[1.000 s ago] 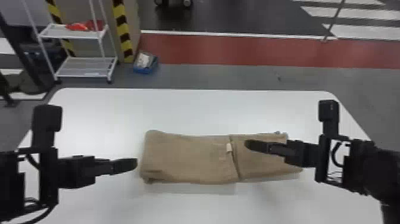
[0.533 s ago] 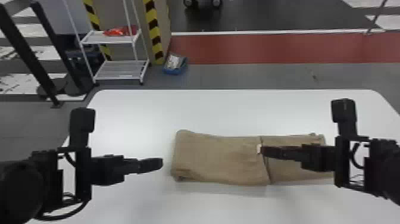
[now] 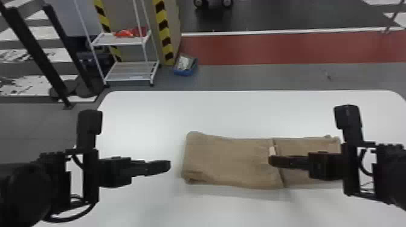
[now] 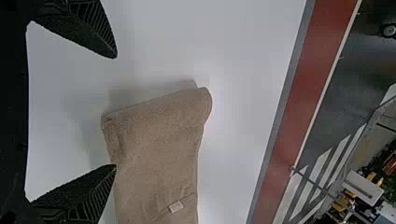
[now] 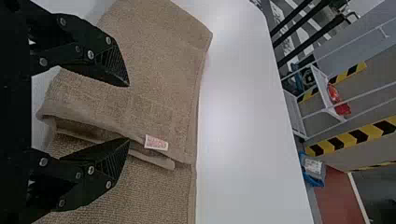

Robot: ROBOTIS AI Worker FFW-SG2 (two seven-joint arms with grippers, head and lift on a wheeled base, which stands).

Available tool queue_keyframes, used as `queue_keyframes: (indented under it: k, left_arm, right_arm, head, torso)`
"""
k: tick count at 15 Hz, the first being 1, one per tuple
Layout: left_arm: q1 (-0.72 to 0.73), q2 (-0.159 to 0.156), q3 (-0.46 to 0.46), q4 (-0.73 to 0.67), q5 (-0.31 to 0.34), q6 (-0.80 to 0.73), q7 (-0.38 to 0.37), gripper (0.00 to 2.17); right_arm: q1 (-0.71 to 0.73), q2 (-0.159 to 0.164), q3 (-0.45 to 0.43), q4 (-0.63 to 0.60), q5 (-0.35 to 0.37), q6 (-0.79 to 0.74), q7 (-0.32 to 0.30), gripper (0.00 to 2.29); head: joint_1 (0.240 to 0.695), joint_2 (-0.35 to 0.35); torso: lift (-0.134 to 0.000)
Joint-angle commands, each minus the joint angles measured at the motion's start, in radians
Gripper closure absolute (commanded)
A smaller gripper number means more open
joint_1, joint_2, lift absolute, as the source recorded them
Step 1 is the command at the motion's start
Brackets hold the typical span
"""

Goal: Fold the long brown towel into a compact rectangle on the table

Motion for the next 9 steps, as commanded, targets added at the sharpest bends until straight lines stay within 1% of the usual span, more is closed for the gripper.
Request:
queue_keyframes:
  k: [1,5,9]
  left_arm:
    - [0.001,0.002,0.005,0.0,0.001,0.007,0.0,0.04]
    - [0.003,0.002,0.008,0.0,0.001,0.007,0.0,0.04]
    - [0.004,0.002,0.013,0.0,0.001,0.007,0.0,0.04]
  right_arm:
    - [0.001,-0.005,0.003,0.001,0.009,0.021,0.0,0.56]
    - [-0.005,-0.004,0.02,0.001,0.022,0.024,0.0,0.56]
    - [-0.024,-0.004,0.057,0.036,0.046,0.036,0.0,0.56]
  head:
    - [0.695,0.108]
    - [0.695,0.109]
    - [0.695,0.117]
  torso:
    - [-0.123]
    - [-0.123]
    - [-0.123]
